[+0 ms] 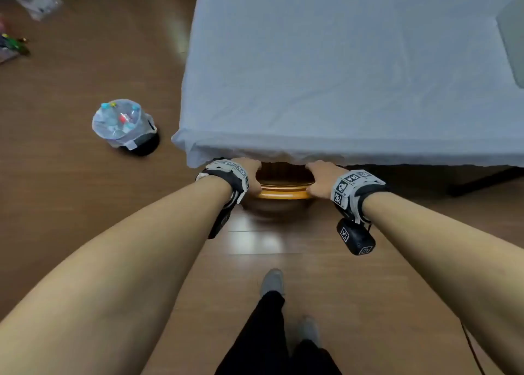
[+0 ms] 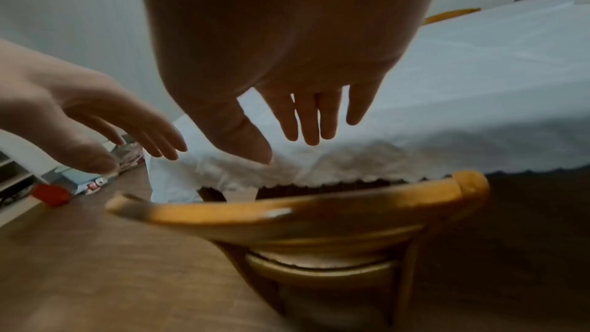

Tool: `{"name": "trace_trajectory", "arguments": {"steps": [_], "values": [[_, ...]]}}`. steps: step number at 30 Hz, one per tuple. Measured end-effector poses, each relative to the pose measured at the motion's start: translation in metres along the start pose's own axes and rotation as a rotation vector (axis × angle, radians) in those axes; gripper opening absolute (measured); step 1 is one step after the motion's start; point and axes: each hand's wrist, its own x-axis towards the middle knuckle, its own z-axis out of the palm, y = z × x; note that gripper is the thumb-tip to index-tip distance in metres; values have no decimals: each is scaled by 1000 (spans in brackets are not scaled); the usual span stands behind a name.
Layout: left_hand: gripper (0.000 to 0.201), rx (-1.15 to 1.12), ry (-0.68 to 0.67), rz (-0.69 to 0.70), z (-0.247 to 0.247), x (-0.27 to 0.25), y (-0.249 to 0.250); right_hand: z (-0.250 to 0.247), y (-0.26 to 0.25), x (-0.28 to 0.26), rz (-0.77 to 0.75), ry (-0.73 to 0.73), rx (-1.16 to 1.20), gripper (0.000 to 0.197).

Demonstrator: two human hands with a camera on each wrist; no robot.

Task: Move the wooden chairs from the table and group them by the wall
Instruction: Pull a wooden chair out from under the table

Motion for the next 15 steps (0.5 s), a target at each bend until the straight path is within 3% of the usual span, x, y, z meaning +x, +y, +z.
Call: {"name": "trace_trajectory", "arguments": {"steps": [5, 9, 15], "values": [[53, 82, -173, 35, 35, 11, -6, 38, -2, 13, -10, -135, -68, 79], [32, 116, -113, 43, 59, 21, -14, 54, 0, 26, -28, -99, -152, 50], [19, 95, -40, 6, 76, 40, -13, 70, -3, 49, 48, -58, -187, 38]]}}
